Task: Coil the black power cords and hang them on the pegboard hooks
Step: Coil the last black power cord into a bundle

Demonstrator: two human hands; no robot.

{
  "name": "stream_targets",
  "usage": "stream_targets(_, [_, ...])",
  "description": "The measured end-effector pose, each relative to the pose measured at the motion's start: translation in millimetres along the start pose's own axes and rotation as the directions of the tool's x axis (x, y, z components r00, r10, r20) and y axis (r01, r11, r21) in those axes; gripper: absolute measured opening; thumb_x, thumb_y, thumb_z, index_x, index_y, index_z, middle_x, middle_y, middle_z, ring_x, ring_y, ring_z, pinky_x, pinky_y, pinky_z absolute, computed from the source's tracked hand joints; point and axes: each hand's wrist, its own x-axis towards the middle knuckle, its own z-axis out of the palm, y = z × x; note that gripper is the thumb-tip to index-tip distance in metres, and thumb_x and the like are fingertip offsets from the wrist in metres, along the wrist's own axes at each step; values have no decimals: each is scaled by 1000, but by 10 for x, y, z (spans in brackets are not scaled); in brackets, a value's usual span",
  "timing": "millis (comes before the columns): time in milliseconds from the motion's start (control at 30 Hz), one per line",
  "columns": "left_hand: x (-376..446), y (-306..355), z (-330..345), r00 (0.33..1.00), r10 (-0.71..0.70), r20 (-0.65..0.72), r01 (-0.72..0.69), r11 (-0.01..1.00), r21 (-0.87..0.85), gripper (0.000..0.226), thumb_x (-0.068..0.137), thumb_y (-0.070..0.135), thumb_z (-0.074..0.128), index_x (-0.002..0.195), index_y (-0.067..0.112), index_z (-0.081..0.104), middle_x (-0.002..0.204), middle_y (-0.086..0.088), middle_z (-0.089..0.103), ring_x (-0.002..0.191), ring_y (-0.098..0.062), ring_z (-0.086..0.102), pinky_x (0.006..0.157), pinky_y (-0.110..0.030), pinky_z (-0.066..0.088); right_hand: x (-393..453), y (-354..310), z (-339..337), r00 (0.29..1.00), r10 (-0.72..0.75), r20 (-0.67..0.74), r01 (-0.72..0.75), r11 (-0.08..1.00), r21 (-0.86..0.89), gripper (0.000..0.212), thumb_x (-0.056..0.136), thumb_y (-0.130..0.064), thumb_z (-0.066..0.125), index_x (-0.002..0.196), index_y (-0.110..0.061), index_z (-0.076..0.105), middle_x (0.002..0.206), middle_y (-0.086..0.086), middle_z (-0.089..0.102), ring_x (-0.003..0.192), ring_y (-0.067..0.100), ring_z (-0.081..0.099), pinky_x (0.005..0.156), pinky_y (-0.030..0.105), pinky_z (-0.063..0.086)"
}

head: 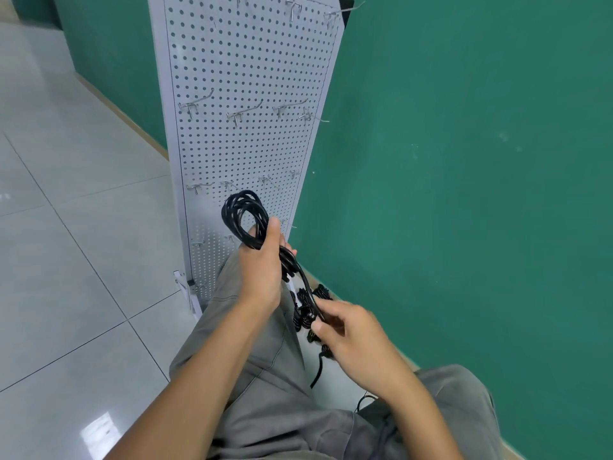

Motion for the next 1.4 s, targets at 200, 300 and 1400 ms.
stream_targets(200, [-110,-76,46,994,53,90,-70,979,192,35,104,28,61,72,15,52,59,1,51,55,-16,47,59,-33,42,-72,-277,-216,991,-123,55,131,976,-175,21,106,-11,49,111,-8,69,93,-10,63,79,2,54,70,14,42])
stream_targets(300, [-205,-101,104,974,2,226,-52,974,219,34,105,26,58,76,10,51,61,-5,49,52,-17,48,53,-28,43,-49,-396,-381,993,-113,37,117,987,-106,28,105,-13,54,123,-22,72,93,-19,72,82,11,64,79,23,51])
stream_targets(1400, [-629,72,335,726,-376,576,294,927,233,49,86,65,51,88,16,56,72,0,48,67,-15,43,66,-31,41,62,-158,-684,938,-17,-346,41,997,61,57,55,-36,97,77,-15,49,63,-2,69,52,8,53,57,22,43])
